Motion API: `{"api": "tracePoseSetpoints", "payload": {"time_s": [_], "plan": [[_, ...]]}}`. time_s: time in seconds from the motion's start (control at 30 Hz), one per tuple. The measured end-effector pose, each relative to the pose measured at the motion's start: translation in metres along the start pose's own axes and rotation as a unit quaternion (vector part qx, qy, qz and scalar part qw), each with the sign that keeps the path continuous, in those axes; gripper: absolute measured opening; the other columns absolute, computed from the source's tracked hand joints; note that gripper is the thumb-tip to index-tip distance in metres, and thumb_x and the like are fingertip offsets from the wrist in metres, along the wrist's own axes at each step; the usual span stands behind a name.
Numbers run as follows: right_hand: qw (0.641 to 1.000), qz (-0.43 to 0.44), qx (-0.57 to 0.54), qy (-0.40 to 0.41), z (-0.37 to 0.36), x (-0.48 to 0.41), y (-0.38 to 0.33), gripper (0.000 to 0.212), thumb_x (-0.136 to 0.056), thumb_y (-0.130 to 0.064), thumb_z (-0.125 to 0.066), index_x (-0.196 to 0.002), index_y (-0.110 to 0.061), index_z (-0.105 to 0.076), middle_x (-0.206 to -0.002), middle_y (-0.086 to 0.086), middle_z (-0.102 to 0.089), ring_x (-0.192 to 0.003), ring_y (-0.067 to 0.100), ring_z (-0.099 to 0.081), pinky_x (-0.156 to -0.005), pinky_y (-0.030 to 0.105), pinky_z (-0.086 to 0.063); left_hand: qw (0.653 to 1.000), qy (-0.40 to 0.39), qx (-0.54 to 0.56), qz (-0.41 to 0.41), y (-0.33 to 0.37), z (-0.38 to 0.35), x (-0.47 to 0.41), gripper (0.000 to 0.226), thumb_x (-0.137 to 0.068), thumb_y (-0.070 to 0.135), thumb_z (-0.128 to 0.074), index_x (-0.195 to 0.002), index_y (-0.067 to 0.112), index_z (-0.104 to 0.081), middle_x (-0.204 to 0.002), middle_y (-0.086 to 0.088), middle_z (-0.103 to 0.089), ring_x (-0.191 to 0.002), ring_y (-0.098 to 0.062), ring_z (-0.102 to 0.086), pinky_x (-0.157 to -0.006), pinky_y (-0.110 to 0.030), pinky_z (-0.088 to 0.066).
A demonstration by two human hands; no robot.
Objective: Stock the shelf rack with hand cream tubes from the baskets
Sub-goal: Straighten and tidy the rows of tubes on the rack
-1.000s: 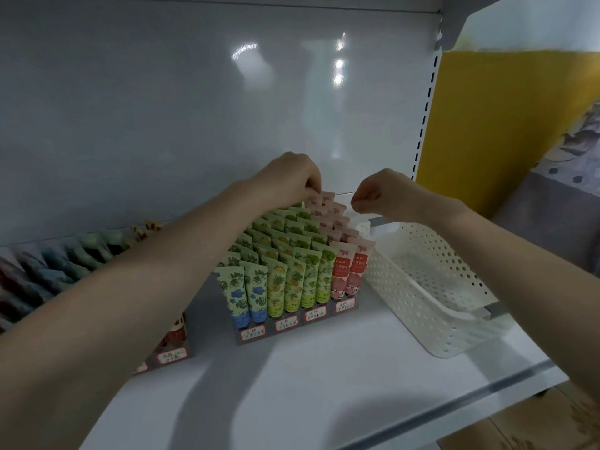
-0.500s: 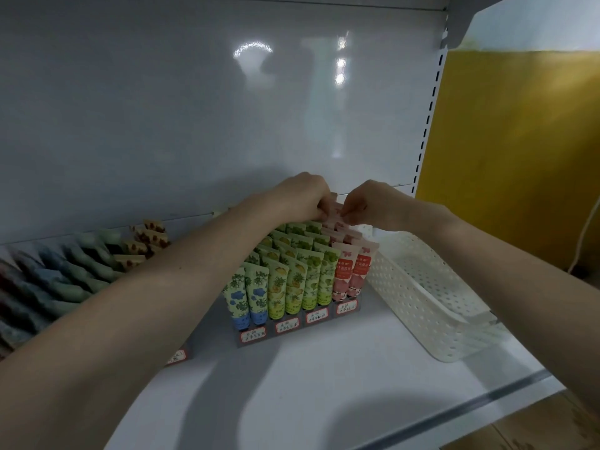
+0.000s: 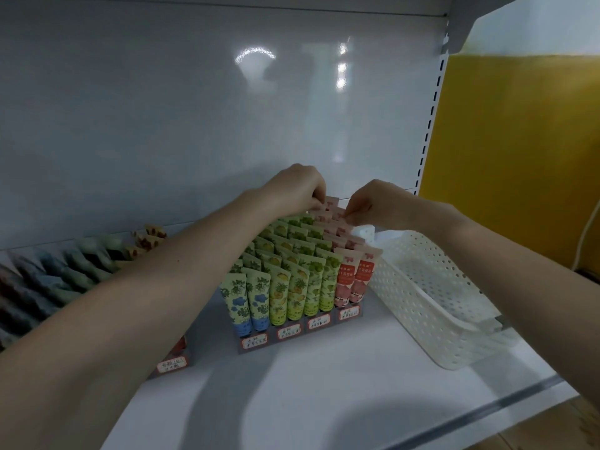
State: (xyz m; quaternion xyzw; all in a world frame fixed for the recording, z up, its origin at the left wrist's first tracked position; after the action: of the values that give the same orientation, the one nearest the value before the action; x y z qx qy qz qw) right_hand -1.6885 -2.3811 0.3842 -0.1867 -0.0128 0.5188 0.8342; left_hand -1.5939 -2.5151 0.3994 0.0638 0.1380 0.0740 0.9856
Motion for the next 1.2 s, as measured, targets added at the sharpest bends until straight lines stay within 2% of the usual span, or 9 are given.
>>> {"api": "tracePoseSetpoints", "payload": {"time_s": [0.13, 0.3, 0.5, 0.7, 1.0, 1.2], "plan": [[0.998, -0.014, 0.0, 0.06, 0.007, -0.01, 0.008, 0.016, -0.088, -0.015, -0.06, -0.098, -0.006, -0.069, -0.098, 0.004, -0.064, -0.089, 0.016, -0.057, -0.077, 0.023, -0.043, 1.0, -0.012, -0.005, -0.001, 0.002, -0.004, -0.004, 0.019, -0.087, 0.011, -0.063, -0.104, 0.006, -0.07, -0.109, -0.009, -0.067, -0.097, -0.022, -0.062, -0.092, -0.035, -0.048], [1.0, -0.01, 0.01, 0.019, -0.004, -0.018, 0.009, 0.02, -0.088, -0.015, -0.061, -0.104, -0.006, -0.068, -0.106, 0.008, -0.066, -0.095, 0.019, -0.059, -0.079, 0.022, -0.041, 1.0, -0.022, -0.008, 0.0, 0.002, -0.008, -0.006, 0.019, -0.087, 0.01, -0.062, -0.104, 0.008, -0.07, -0.111, -0.008, -0.067, -0.099, -0.022, -0.061, -0.089, -0.03, -0.047], [0.999, 0.002, 0.017, 0.031, -0.005, -0.015, 0.005, 0.018, -0.088, -0.007, -0.059, -0.102, -0.006, -0.07, -0.103, 0.007, -0.068, -0.099, 0.022, -0.061, -0.087, 0.028, -0.045, 1.0, -0.018, 0.002, -0.003, 0.002, -0.009, -0.007, 0.019, -0.087, 0.01, -0.062, -0.104, 0.007, -0.07, -0.11, -0.008, -0.067, -0.1, -0.022, -0.061, -0.086, -0.026, -0.044], [0.999, -0.003, 0.005, 0.04, -0.007, -0.011, 0.004, 0.017, -0.088, -0.008, -0.058, -0.101, -0.007, -0.07, -0.1, 0.007, -0.068, -0.094, 0.023, -0.063, -0.089, 0.034, -0.05, 1.0, -0.015, 0.006, 0.002, 0.002, -0.009, -0.007, 0.019, -0.087, 0.009, -0.062, -0.104, 0.006, -0.07, -0.109, -0.009, -0.067, -0.099, -0.022, -0.061, -0.086, -0.026, -0.044], [0.999, -0.004, 0.0, 0.044, -0.008, -0.008, 0.001, 0.017, -0.088, -0.009, -0.059, -0.101, -0.007, -0.07, -0.099, 0.006, -0.069, -0.093, 0.02, -0.063, -0.084, 0.028, -0.05, 1.0, -0.019, 0.001, 0.008, 0.003, -0.01, -0.008, 0.019, -0.087, 0.009, -0.062, -0.104, 0.007, -0.07, -0.11, -0.009, -0.067, -0.098, -0.022, -0.062, -0.088, -0.029, -0.046], [0.999, -0.002, -0.001, 0.038, -0.007, -0.009, 0.002, 0.017, -0.088, -0.01, -0.059, -0.101, -0.006, -0.07, -0.101, 0.006, -0.068, -0.093, 0.02, -0.062, -0.084, 0.028, -0.049, 1.0, -0.014, 0.006, 0.0, 0.002, -0.007, -0.006, 0.018, -0.088, 0.009, -0.061, -0.103, 0.006, -0.07, -0.108, -0.009, -0.068, -0.096, -0.021, -0.062, -0.088, -0.03, -0.048]]}}
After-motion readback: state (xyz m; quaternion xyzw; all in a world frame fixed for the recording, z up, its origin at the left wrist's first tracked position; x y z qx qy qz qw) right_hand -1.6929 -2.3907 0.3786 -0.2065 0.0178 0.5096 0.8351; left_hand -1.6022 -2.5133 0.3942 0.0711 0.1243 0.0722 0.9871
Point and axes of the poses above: each hand's wrist, its own x-axis away from the middle knuckle, its own z-axis out of the back of the hand, y = z × x, the point moved 1 cm from there along -x, towards the middle knuckle
